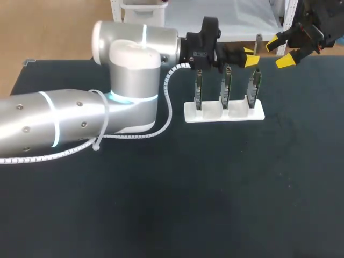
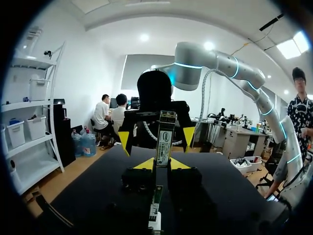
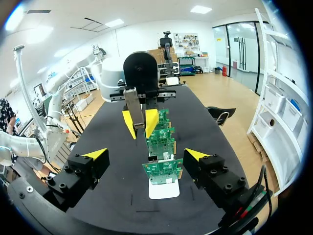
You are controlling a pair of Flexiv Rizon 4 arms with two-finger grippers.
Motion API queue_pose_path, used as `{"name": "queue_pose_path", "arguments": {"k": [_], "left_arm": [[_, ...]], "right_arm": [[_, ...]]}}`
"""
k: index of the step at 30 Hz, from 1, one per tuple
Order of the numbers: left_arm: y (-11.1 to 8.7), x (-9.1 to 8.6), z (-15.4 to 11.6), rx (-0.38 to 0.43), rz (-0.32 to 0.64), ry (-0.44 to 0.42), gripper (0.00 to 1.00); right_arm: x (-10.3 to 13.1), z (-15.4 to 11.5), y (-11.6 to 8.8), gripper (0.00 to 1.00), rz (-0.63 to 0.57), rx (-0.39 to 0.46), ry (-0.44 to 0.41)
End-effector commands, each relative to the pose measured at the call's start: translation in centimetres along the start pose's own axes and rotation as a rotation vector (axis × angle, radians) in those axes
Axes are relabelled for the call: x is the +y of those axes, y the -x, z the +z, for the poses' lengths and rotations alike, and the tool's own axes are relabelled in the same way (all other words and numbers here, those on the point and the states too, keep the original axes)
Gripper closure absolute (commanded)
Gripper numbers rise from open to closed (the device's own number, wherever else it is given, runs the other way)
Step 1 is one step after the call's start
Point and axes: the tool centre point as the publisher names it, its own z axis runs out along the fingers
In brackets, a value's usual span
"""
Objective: Pick up the optical module with the left hand, and insert it into the network port with the right hand.
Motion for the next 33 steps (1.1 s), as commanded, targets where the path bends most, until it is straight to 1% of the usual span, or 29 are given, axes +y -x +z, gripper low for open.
{"name": "queue_pose_path", "arguments": {"k": [1, 13, 20, 33], "left_arm": [[-0.1, 0.8, 0.8, 0.012, -0.004, -0.017, 1.0], [-0.7, 1.0, 1.4, 0.036, -0.019, -0.033, 1.0], [-1.1, 1.1, 1.3, 0.015, -0.046, -0.027, 1.0], [-1.0, 1.0, 1.4, 0.027, -0.044, -0.023, 1.0]], "right_arm": [[0.2, 0.1, 0.0, 0.0, -0.001, 0.0, -0.005], [0.2, 0.1, 0.0, 0.0, -0.001, 0.0, -0.005], [0.2, 0.1, 0.0, 0.0, -0.001, 0.0, -0.005], [0.2, 0.1, 0.0, 0.0, -0.001, 0.0, -0.005]]}}
